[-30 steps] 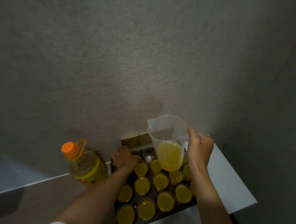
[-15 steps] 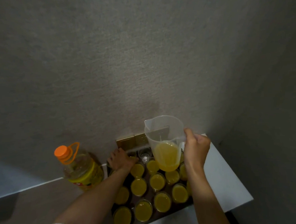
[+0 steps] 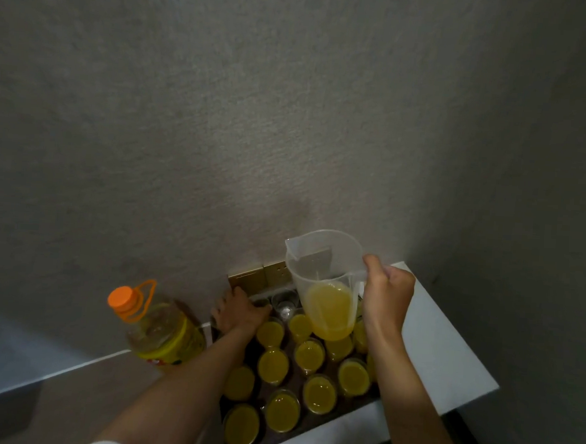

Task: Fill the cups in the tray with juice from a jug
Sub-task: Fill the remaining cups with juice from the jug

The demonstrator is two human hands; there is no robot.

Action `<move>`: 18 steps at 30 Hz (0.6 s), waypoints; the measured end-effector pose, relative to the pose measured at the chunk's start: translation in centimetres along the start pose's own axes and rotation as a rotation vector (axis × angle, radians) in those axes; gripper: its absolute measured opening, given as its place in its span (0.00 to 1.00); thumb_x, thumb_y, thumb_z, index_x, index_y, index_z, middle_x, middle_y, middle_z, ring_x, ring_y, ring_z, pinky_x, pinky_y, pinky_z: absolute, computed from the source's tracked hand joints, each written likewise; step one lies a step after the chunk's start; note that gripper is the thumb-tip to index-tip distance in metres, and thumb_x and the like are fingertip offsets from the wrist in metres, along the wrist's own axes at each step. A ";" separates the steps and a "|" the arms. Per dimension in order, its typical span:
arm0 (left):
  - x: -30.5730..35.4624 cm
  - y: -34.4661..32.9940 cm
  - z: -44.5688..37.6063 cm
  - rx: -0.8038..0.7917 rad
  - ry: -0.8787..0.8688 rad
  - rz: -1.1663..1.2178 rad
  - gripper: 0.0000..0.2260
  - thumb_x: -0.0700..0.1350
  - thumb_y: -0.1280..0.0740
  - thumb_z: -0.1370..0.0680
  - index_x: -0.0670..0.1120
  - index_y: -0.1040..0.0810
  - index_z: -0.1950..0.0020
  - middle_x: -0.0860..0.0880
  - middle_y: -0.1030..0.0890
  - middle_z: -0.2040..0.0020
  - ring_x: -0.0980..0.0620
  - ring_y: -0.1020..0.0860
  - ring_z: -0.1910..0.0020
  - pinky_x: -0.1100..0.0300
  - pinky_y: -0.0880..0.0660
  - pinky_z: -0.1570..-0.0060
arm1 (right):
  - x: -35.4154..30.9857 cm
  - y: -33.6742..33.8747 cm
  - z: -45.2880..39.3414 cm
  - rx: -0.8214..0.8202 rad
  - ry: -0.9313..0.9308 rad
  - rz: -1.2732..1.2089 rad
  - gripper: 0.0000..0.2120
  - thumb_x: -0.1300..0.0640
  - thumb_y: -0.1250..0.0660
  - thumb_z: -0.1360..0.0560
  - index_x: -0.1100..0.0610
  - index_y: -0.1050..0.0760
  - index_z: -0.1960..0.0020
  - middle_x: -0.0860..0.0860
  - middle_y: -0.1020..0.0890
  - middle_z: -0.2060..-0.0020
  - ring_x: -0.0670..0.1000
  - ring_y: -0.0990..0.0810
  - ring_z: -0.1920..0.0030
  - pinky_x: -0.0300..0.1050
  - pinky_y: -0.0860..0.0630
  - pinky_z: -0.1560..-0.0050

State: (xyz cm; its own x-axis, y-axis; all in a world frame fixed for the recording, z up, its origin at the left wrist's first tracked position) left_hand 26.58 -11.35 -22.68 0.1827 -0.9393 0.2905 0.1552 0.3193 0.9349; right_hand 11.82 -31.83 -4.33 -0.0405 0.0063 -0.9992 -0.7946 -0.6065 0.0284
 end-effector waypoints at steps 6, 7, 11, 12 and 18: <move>1.2 0.5 0.5 0.131 -0.388 -0.055 0.16 0.51 0.28 0.26 0.50 0.27 0.41 0.49 0.24 0.40 0.47 0.29 0.41 0.52 0.29 0.40 | 0.1 0.5 -0.5 0.006 0.000 0.008 0.24 0.57 0.32 0.21 0.57 0.33 0.74 0.55 0.31 0.77 0.54 0.33 0.73 0.49 0.30 0.66; 1.6 0.6 0.5 0.137 -0.467 -0.086 0.17 0.50 0.28 0.25 0.50 0.27 0.39 0.49 0.24 0.39 0.48 0.29 0.41 0.53 0.28 0.41 | 0.0 0.5 -0.6 0.008 0.001 0.009 0.24 0.57 0.32 0.21 0.58 0.33 0.74 0.55 0.31 0.77 0.54 0.33 0.73 0.49 0.30 0.66; 3.8 1.0 0.4 -0.005 -0.720 -0.145 0.30 0.46 0.26 0.27 0.49 0.31 0.26 0.49 0.27 0.31 0.49 0.29 0.36 0.54 0.27 0.37 | 0.1 0.9 -1.1 0.018 -0.005 0.001 0.23 0.56 0.32 0.22 0.58 0.33 0.74 0.57 0.31 0.76 0.55 0.33 0.72 0.51 0.30 0.67; 4.4 1.1 0.2 -0.062 -0.737 -0.152 0.33 0.46 0.26 0.27 0.48 0.33 0.24 0.48 0.29 0.29 0.49 0.30 0.34 0.53 0.27 0.36 | 0.1 1.0 -1.2 0.023 -0.007 0.001 0.24 0.56 0.32 0.22 0.57 0.34 0.74 0.57 0.31 0.76 0.55 0.33 0.72 0.51 0.30 0.67; 6.4 0.9 -1.2 -0.401 -0.750 -0.348 0.41 0.44 0.25 0.29 0.50 0.40 0.19 0.46 0.37 0.21 0.44 0.39 0.24 0.47 0.30 0.30 | 0.4 1.4 -1.6 0.024 -0.020 -0.001 0.24 0.55 0.32 0.21 0.66 0.33 0.72 0.59 0.31 0.75 0.56 0.32 0.72 0.51 0.30 0.66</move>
State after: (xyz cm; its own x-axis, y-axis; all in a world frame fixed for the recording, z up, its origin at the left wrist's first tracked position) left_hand 29.02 -16.91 -20.21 -0.5935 -0.7814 0.1928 0.4340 -0.1090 0.8943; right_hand 11.62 -33.96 -4.69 -0.0513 0.0226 -0.9984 -0.8088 -0.5875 0.0282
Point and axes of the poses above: each hand's wrist, its own z-axis away from the middle knuckle, its own y-axis out of the back of the hand, x = y × z, the point moved 1 cm from there along -z, towards the middle knuckle
